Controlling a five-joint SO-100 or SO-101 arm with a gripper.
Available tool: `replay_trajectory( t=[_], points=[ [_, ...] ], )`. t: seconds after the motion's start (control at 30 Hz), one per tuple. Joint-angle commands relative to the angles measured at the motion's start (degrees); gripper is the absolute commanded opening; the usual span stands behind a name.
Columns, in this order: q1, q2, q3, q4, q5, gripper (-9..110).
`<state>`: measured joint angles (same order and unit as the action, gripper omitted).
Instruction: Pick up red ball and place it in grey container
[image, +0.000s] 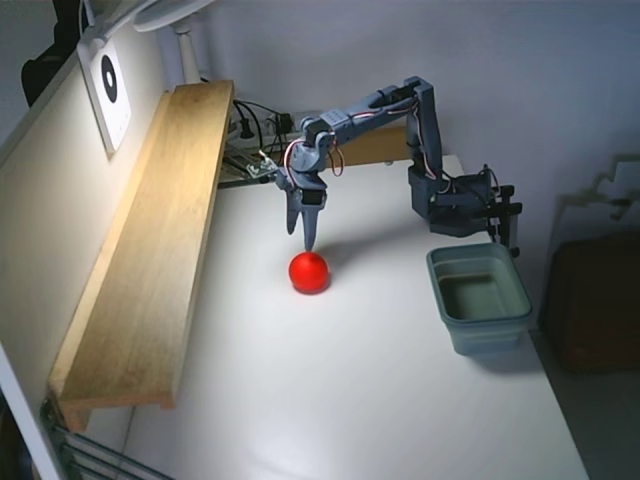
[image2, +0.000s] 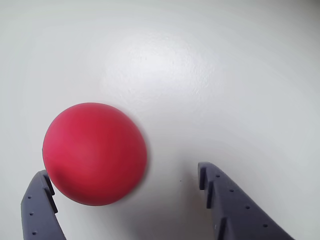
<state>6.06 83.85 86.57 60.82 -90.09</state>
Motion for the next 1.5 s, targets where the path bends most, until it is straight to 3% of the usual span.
replay_trajectory(
  t=[0.0,0.57,1.17,1.47],
  points=[
    [-1.06,3.62,0.19,-0.12,0.09,38],
    [-4.32,3.62,1.14,-1.07,0.09,38],
    [-4.32,1.09,15.63,-18.09,0.09,38],
    [-4.32,0.69,16.52,-19.37,0.09,38]
  ],
)
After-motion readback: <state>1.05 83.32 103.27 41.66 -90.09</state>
